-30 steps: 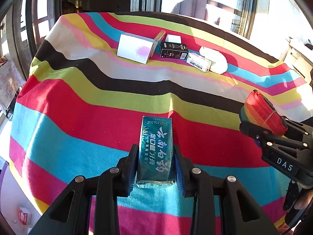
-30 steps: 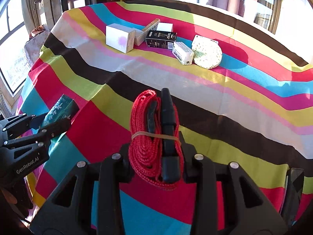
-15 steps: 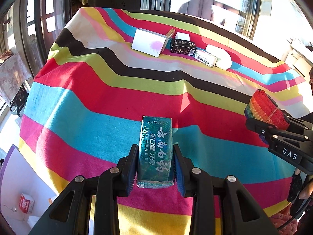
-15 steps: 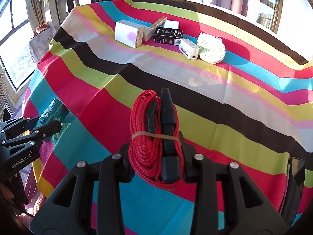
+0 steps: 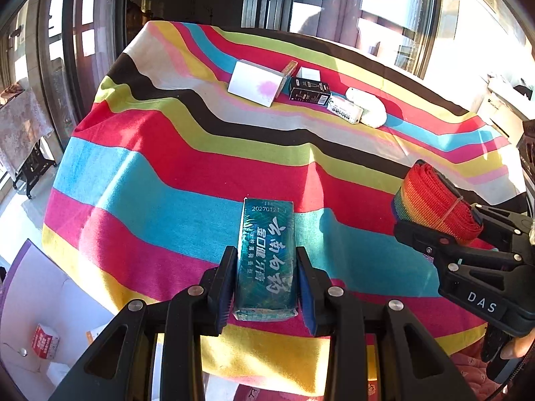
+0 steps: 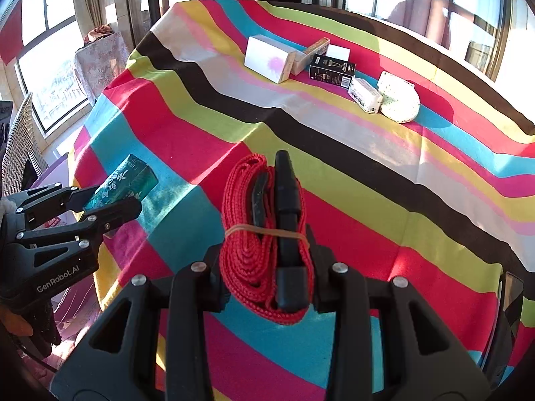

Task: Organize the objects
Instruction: 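Carry the teal box and red rope bundle over the storage box, then open both grippers to drop the teal box and rope bundle inside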

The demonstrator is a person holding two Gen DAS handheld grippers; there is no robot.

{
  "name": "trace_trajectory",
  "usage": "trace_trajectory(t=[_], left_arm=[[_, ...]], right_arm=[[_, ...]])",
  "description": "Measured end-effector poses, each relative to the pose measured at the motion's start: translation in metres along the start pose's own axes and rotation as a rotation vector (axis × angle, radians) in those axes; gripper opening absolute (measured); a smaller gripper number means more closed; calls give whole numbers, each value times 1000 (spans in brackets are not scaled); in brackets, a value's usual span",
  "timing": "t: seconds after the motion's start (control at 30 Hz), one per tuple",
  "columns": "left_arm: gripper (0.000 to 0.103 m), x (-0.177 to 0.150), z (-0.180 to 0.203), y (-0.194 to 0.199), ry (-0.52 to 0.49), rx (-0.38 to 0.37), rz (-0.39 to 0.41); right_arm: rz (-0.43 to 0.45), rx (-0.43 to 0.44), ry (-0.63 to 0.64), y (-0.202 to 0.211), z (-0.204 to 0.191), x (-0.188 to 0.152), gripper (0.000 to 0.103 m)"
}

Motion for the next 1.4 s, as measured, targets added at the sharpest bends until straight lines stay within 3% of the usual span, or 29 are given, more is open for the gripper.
trace_trajectory(t=[0.3, 0.9, 1.1, 1.4], left_arm=[[35, -35, -46, 21, 79, 33, -23], [35, -66, -129, 47, 256, 126, -37], [35, -75, -163, 58, 299, 217, -31], [36, -86, -219, 70, 388, 361, -42]], right_arm=[[-22, 49, 98, 1, -44, -3, 39], [-31, 213, 399, 1, -158, 0, 39], [-67, 287, 480, -2, -189, -7, 39], [-83, 420, 673, -3, -269, -16, 39]])
Point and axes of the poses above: each gripper's, at about its wrist camera, not at the fingertips, and y roughly against the way its jaws point, z to its right, x to its top, the point moved 1 cm from there along -y, roughly the way its jaws point, and after that the axes turned 4 degrees about x, right-handed, at the moved point
